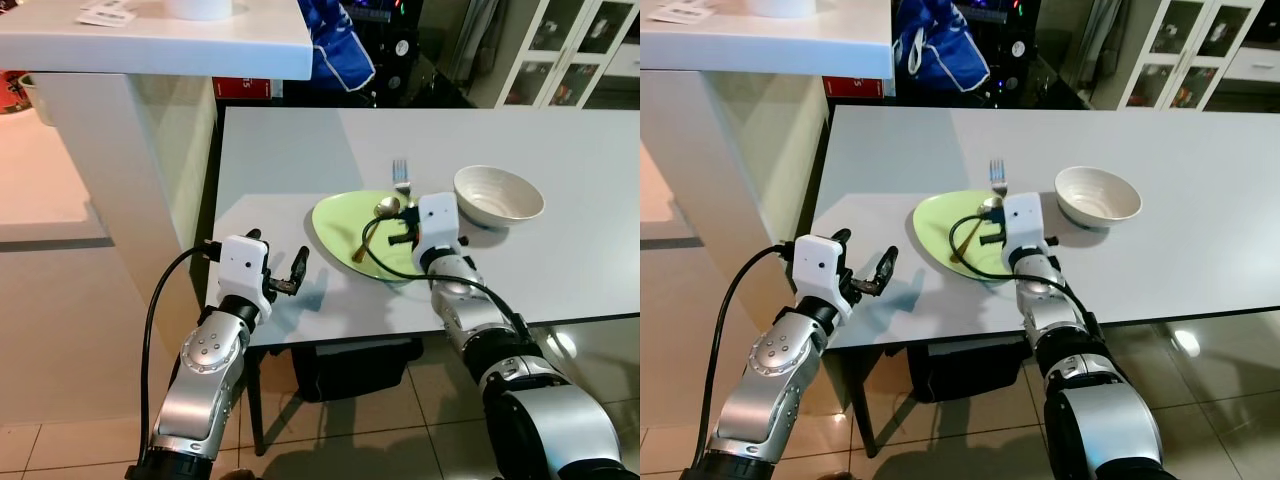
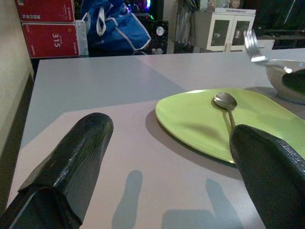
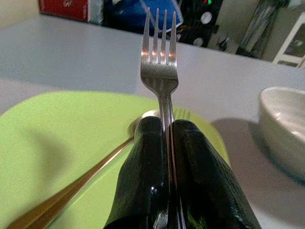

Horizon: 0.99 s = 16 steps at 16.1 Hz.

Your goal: Setting the table

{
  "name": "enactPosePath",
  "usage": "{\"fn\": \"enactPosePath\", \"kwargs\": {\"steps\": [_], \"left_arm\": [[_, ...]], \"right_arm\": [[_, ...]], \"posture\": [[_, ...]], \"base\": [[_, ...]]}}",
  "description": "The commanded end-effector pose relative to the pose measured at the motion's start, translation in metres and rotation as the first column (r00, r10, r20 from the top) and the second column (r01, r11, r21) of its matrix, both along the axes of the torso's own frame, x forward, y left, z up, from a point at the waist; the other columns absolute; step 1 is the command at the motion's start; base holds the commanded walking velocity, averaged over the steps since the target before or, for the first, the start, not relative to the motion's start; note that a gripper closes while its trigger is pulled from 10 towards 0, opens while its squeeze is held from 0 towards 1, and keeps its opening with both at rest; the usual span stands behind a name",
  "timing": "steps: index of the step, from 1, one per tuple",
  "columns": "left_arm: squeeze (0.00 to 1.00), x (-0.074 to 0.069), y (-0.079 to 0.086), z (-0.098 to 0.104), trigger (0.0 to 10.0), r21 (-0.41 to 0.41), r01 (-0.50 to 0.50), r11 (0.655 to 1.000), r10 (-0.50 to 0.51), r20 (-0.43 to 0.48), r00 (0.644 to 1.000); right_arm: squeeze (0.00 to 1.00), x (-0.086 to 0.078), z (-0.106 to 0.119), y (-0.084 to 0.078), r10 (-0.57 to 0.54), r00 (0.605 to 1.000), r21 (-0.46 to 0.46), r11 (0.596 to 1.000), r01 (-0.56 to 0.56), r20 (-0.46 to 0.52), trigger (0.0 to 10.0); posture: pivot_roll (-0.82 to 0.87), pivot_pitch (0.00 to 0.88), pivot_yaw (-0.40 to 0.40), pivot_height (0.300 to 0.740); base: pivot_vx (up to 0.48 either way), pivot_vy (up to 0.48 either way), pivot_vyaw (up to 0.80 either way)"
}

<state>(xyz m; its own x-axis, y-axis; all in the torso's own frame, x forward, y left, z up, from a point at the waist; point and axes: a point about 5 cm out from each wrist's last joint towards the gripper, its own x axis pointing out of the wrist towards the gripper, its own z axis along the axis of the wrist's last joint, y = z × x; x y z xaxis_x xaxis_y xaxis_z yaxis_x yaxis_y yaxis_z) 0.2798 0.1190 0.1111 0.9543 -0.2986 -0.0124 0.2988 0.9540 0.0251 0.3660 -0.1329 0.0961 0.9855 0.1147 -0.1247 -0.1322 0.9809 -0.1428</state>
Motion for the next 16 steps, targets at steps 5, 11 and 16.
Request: {"fn": "enactPosePath", "kwargs": {"steps": [5,11,16], "left_arm": [[0.0,0.001,-0.001,0.006,10.0,0.002,-0.007,1.0,0.007,0.013,1.0],[0.0,0.0,-0.003,0.005,10.0,-0.005,-0.005,1.0,0.005,0.011,1.0],[0.0,0.0,-0.002,0.005,10.0,0.003,-0.011,1.0,0.011,0.012,1.0]], "right_arm": [[0.0,0.002,0.001,0.004,0.018,0.999,0.007,1.0,-0.017,-0.028,10.0],[0.0,-0.001,-0.008,0.014,0.08,0.993,-0.017,0.997,-0.082,-0.084,10.0],[0.0,-0.001,-0.007,0.016,0.085,0.993,-0.009,0.996,-0.086,-0.084,10.0]], "posture": [[0.13,0.0,-0.051,0.74],[0.13,0.0,-0.05,0.74],[0.14,0.0,-0.053,0.74]], "base": [[0.0,0.0,0.0],[0.0,0.0,0.0],[0.0,0.0,0.0]]}}
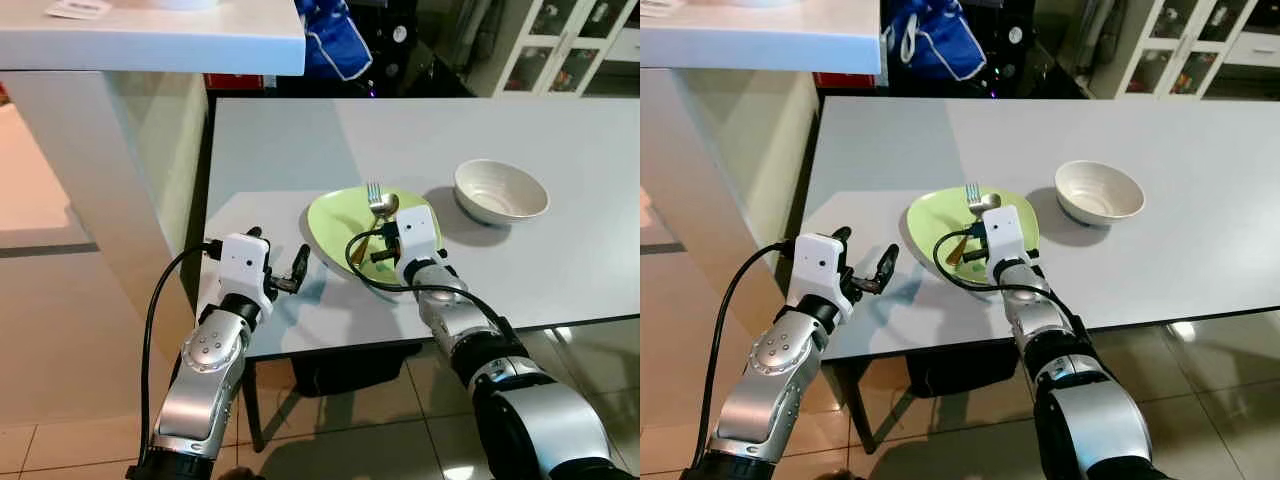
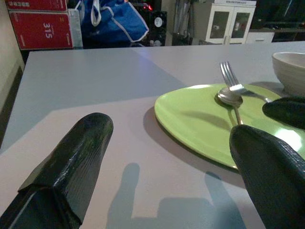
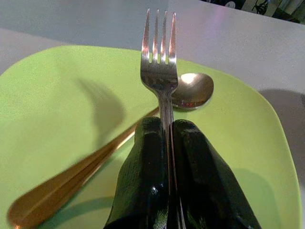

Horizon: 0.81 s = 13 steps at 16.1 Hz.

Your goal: Setting the table

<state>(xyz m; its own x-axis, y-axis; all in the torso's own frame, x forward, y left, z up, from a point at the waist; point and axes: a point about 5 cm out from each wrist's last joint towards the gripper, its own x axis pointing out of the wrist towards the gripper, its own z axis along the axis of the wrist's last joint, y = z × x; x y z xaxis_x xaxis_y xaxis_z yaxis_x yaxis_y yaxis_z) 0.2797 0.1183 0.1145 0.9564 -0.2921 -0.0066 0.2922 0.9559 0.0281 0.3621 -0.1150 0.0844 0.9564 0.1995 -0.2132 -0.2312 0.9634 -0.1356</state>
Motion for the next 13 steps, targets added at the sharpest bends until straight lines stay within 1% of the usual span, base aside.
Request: {"fn": "enactPosePath", "kwargs": {"steps": [1,5,7,13], "left_arm": [[0.0,-0.0009,-0.0014,0.0019,10.0,-0.002,-0.002,1.0,0.002,0.006,1.0],[0.0,-0.0029,-0.0033,0.0013,10.0,-0.004,0.004,1.0,-0.004,0.002,1.0],[0.0,-0.0049,-0.004,0.0013,10.0,-0.004,0.007,1.0,-0.007,0.001,1.0],[0.0,-0.0049,-0.004,0.0013,10.0,-0.004,0.007,1.0,-0.007,0.001,1.0]], "right_arm": [[0.0,0.0023,0.0019,-0.0014,0.006,1.0,-0.004,1.0,-0.006,-0.014,10.0],[0.0,-0.0003,-0.0063,0.0052,0.026,0.997,-0.034,0.999,-0.029,-0.079,10.0],[0.0,0.0014,-0.0045,0.0061,0.026,0.996,-0.04,0.999,-0.03,-0.084,10.0],[0.0,0.0014,-0.0045,0.0061,0.026,0.996,-0.04,0.999,-0.03,-0.084,10.0]], "posture": [[0.14,0.0,-0.053,0.74],[0.15,0.0,-0.053,0.74],[0.15,0.0,-0.053,0.74],[0.15,0.0,-0.053,0.74]], "base": [[0.0,0.0,0.0],[0.0,0.0,0.0],[0.0,0.0,0.0],[0.0,0.0,0.0]]}}
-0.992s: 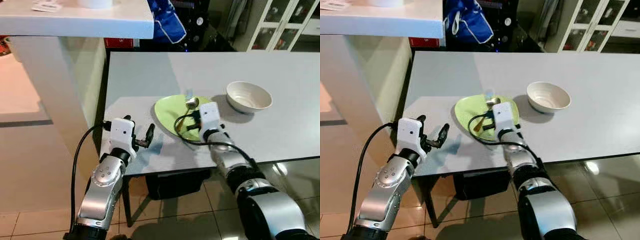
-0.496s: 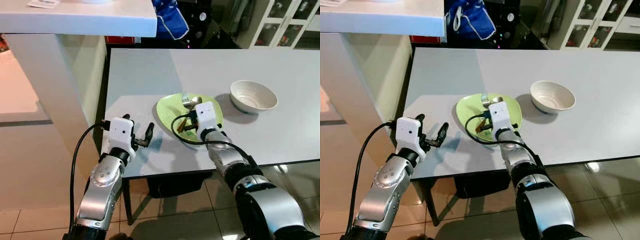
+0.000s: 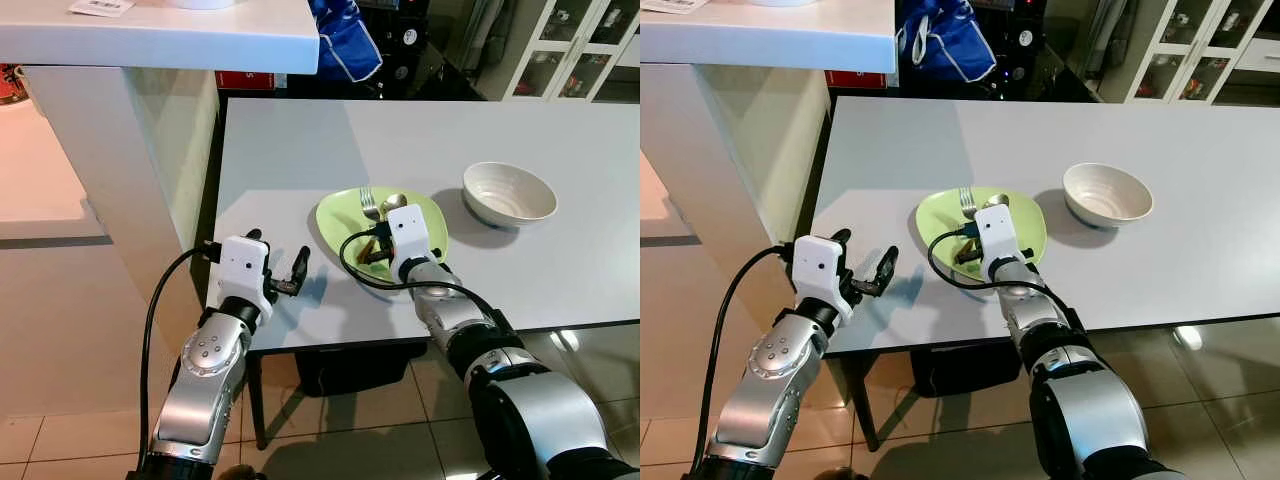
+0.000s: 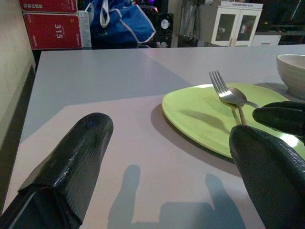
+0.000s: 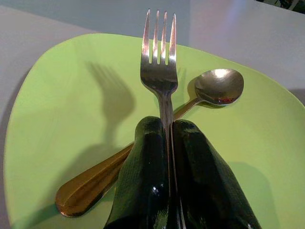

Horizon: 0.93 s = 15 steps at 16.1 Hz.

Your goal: Setting the table

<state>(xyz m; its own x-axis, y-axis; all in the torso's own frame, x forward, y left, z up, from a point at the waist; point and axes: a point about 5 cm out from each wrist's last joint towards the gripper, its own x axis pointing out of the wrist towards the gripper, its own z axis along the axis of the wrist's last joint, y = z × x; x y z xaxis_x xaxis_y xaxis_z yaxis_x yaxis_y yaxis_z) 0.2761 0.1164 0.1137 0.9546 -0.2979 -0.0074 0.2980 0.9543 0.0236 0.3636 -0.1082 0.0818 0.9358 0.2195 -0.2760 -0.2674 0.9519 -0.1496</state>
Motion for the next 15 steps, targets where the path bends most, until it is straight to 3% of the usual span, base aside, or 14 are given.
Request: {"fn": "enactPosePath", "kwargs": {"steps": [1,10,11,12,14,15], "left_arm": [[0.0,-0.001,-0.002,0.002,10.0,0.0,0.001,1.0,-0.001,0.003,1.0],[0.0,-0.001,-0.002,0.002,10.0,0.0,0.001,1.0,-0.001,0.003,1.0],[0.0,-0.016,-0.001,-0.002,10.0,-0.006,-0.015,1.0,0.015,-0.029,0.999],[0.0,-0.026,-0.001,-0.005,10.0,-0.01,-0.028,1.0,0.027,-0.052,0.998],[0.0,-0.038,0.0,-0.008,10.0,-0.013,-0.045,0.999,0.044,-0.075,0.996],[0.0,-0.038,0.001,-0.008,10.0,-0.012,-0.047,0.999,0.046,-0.076,0.996]], "right_arm": [[0.0,0.0,-0.002,-0.001,-0.001,1.0,-0.011,1.0,0.001,-0.024,10.0],[0.0,0.0,-0.002,-0.001,-0.001,1.0,-0.011,1.0,0.001,-0.024,10.0],[0.0,0.0,-0.005,-0.006,-0.028,0.998,-0.016,1.0,0.027,-0.065,10.0],[0.0,-0.001,-0.009,-0.009,-0.049,0.994,-0.023,0.999,0.048,-0.095,10.0],[0.0,-0.002,-0.012,-0.015,-0.085,0.989,-0.05,0.996,0.079,-0.125,10.0],[0.14,-0.002,-0.012,-0.016,-0.093,0.988,-0.052,0.995,0.087,-0.124,10.0]], "posture": [[0.15,0.0,-0.053,0.74],[0.15,0.0,-0.053,0.74],[0.19,0.054,-0.076,0.74],[0.19,0.055,-0.076,0.74],[0.2,0.063,-0.079,0.74],[0.2,0.063,-0.079,0.74]], "base": [[0.0,0.0,0.0],[0.0,0.0,0.0],[0.0,0.0,0.0],[0.0,0.0,0.0],[0.0,0.0,0.0],[0.0,0.0,0.0]]}}
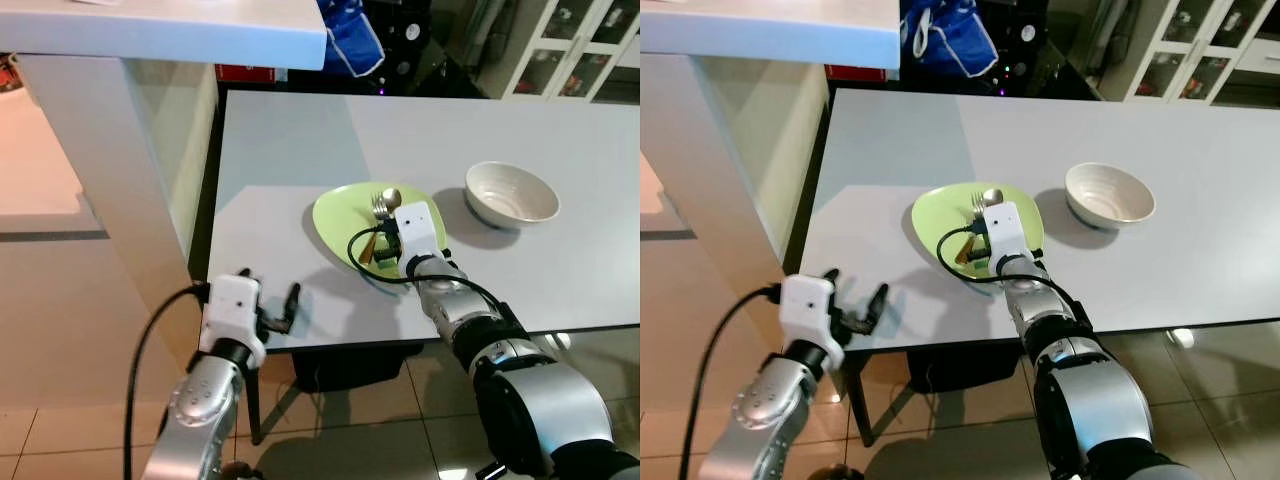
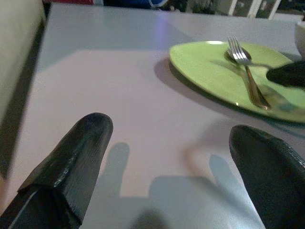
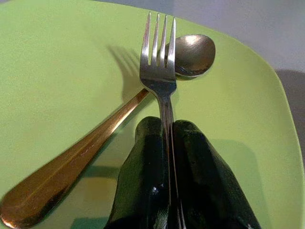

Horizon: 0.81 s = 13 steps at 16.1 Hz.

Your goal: Setting the table

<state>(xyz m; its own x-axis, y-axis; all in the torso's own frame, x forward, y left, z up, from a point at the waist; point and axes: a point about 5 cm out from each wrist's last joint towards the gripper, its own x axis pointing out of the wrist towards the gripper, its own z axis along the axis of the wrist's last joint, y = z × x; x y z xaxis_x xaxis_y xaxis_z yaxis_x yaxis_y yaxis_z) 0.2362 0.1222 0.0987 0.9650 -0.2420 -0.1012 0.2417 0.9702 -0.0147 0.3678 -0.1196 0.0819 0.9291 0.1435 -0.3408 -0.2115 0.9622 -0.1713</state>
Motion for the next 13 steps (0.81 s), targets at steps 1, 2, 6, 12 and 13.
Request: {"fn": "enactPosePath", "kwargs": {"steps": [1,2,6,12,13], "left_arm": [[0.0,0.001,-0.005,0.007,10.0,-0.002,0.01,1.0,-0.01,0.024,1.0],[0.0,0.0,-0.004,0.007,10.0,-0.002,0.005,1.0,-0.005,0.023,1.0],[0.0,-0.005,-0.005,0.009,10.0,-0.003,-0.007,1.0,0.007,0.009,1.0],[0.0,-0.003,-0.008,0.011,10.0,-0.012,-0.01,1.0,0.01,0.011,1.0],[0.0,-0.003,-0.009,0.011,10.0,-0.015,-0.009,1.0,0.009,0.01,1.0]], "right_arm": [[1.0,-0.006,-0.012,-0.005,-0.03,0.997,0.001,1.0,0.03,-0.066,10.0],[1.0,-0.005,-0.011,-0.005,-0.032,0.997,0.007,0.999,0.032,-0.064,10.0],[1.0,-0.005,-0.01,-0.002,-0.018,0.998,0.005,1.0,0.019,-0.067,10.0],[0.0,0.004,0.007,0.002,0.005,0.999,-0.016,1.0,-0.004,0.033,10.0],[0.0,0.007,0.014,0.003,0.01,0.996,-0.031,0.999,-0.007,0.089,10.0]], "posture": [[0.2,0.066,-0.081,0.74],[0.21,0.069,-0.084,0.74],[0.21,0.075,-0.089,0.74],[0.19,0.06,-0.097,0.74],[0.19,0.056,-0.099,0.74]], "base": [[0.0,0.0,0.0],[0.0,0.0,0.0],[0.0,0.0,0.0],[0.0,0.0,0.0],[0.0,0.0,0.0]]}}
